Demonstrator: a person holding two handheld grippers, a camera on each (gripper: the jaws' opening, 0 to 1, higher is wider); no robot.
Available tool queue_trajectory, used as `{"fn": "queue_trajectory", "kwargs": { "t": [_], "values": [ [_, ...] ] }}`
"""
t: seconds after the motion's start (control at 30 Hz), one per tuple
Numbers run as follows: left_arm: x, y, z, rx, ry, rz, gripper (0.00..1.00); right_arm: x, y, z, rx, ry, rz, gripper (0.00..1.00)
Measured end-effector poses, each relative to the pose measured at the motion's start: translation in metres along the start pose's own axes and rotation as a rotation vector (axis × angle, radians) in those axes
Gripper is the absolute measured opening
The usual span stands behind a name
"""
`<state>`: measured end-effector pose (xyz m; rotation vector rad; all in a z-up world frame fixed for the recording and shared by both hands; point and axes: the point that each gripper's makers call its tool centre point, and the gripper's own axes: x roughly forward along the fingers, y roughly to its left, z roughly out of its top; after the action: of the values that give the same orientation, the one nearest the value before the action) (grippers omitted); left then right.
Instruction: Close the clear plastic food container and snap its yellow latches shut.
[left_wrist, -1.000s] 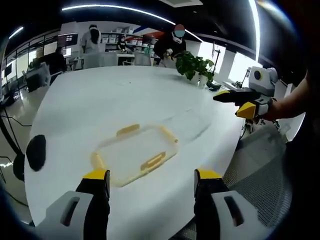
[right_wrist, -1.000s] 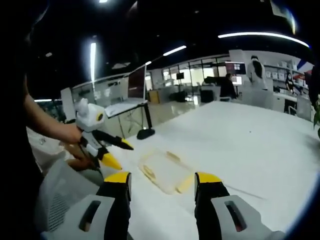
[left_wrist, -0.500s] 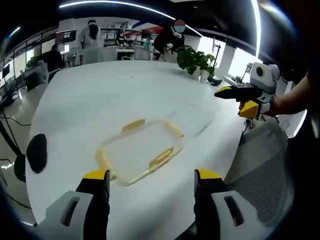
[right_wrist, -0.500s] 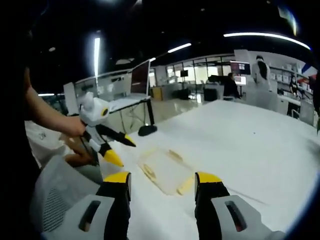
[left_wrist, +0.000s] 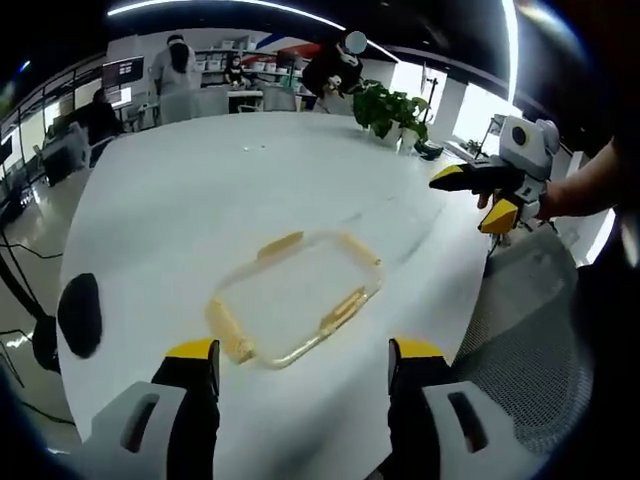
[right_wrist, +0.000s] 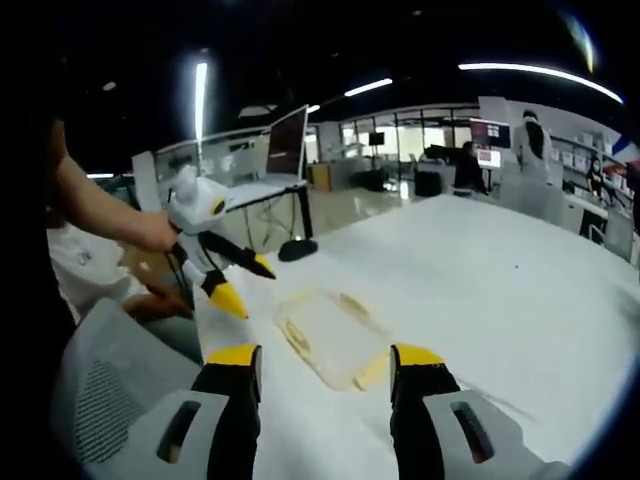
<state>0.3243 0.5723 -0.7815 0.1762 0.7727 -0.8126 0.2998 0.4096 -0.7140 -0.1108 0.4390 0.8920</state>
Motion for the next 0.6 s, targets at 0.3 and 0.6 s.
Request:
{"fn": "queue_trajectory", "kwargs": {
  "t": [0.3,0.6],
  "values": [
    [0.003,0.005,0.000,0.037,0.029,-0.014,0.68,0.008,-0.002,-0.001,-0.041,0.026,0.014,0.51],
    [0.006,0.011,0.002,0.056,0.056,-0.028,0.68,0.012,-0.006,-0.005,-0.078,0.058,0.019,0.50]
  ]
}}
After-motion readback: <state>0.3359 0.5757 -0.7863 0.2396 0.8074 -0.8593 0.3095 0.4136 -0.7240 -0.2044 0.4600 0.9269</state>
